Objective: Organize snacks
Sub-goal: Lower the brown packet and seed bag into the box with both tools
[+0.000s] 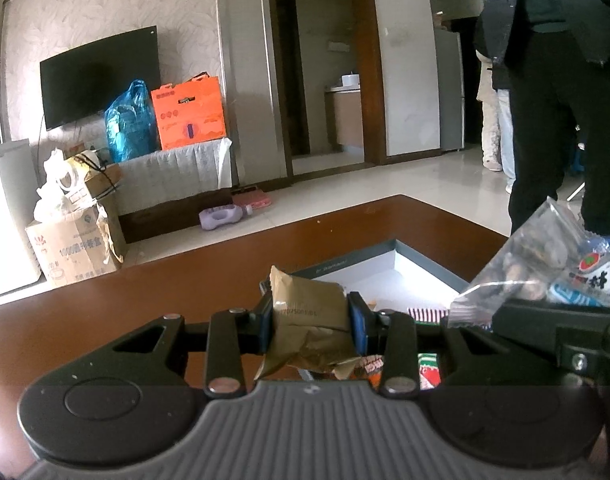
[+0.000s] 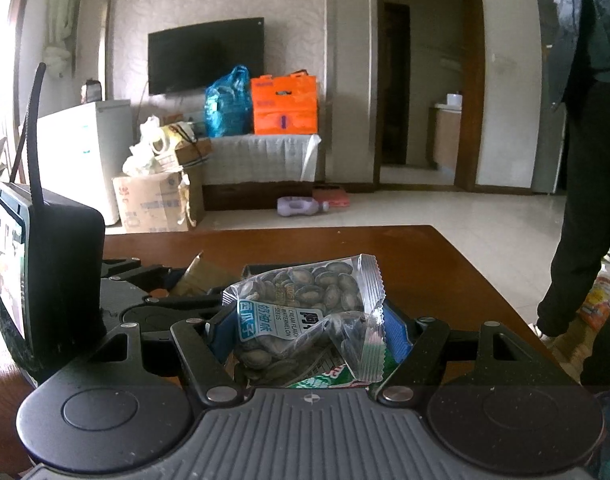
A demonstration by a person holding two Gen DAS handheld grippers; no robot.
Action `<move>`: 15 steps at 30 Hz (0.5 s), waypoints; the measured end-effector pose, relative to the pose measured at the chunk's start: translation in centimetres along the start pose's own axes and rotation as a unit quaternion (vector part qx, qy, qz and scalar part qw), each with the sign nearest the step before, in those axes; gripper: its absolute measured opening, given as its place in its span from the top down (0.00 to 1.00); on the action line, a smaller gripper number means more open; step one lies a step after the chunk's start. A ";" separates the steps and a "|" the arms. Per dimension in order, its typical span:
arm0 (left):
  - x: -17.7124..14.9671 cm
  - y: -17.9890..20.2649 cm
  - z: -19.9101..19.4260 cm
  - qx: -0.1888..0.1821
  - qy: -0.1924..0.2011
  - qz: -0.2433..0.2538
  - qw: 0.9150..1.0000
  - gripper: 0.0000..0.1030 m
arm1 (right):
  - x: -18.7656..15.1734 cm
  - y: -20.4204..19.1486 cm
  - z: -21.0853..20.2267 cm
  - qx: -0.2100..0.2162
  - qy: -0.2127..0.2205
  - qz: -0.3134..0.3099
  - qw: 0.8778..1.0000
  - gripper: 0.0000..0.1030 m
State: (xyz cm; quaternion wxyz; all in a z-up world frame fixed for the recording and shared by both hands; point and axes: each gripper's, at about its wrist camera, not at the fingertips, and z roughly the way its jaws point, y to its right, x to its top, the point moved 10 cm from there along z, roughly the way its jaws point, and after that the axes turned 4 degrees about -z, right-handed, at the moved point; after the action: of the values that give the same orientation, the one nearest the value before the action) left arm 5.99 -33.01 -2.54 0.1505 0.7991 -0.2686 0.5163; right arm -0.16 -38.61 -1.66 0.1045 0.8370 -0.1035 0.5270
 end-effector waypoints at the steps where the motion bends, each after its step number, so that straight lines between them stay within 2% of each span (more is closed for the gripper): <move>1: 0.1 0.1 0.2 -0.002 0.000 0.000 1.000 0.66 | 0.0 0.0 0.1 -0.002 0.000 0.001 1.000 0.32; 15: -0.5 1.3 5.0 -0.013 -0.018 0.008 1.000 0.66 | -0.3 1.0 2.2 -0.012 -0.021 0.008 1.000 0.32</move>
State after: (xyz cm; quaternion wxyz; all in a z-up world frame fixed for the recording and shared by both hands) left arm 8.83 -36.53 -5.19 0.1522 0.8039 -0.2848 0.4995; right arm 1.32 -40.18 -2.81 0.1076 0.8459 -0.1189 0.5086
